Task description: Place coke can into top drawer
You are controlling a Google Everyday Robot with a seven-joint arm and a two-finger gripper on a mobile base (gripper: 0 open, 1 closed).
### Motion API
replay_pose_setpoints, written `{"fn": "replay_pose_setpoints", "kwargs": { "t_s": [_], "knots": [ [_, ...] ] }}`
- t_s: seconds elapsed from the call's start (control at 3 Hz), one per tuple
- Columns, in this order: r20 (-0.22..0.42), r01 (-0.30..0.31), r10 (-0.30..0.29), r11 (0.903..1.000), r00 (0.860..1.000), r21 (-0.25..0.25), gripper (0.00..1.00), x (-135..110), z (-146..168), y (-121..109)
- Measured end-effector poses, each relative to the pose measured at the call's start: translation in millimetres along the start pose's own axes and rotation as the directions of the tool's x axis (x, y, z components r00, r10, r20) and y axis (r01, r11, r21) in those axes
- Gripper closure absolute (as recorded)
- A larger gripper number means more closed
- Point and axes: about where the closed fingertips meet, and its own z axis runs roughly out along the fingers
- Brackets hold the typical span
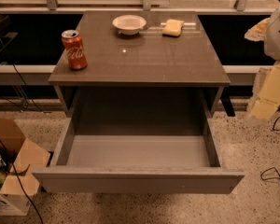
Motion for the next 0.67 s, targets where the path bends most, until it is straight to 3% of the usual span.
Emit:
{"fn": "replay_pose_setpoints", "kwargs": {
  "t_s": [0.33,0.67],
  "knots": [
    [0.011,0.003,-0.003,1.0000,1.000,0.004,0.00,-3,-1,-1],
    [0.063,0.039,-0.039,0.9992,0.997,-0.010,0.00,-27,12,-6]
  ]
}}
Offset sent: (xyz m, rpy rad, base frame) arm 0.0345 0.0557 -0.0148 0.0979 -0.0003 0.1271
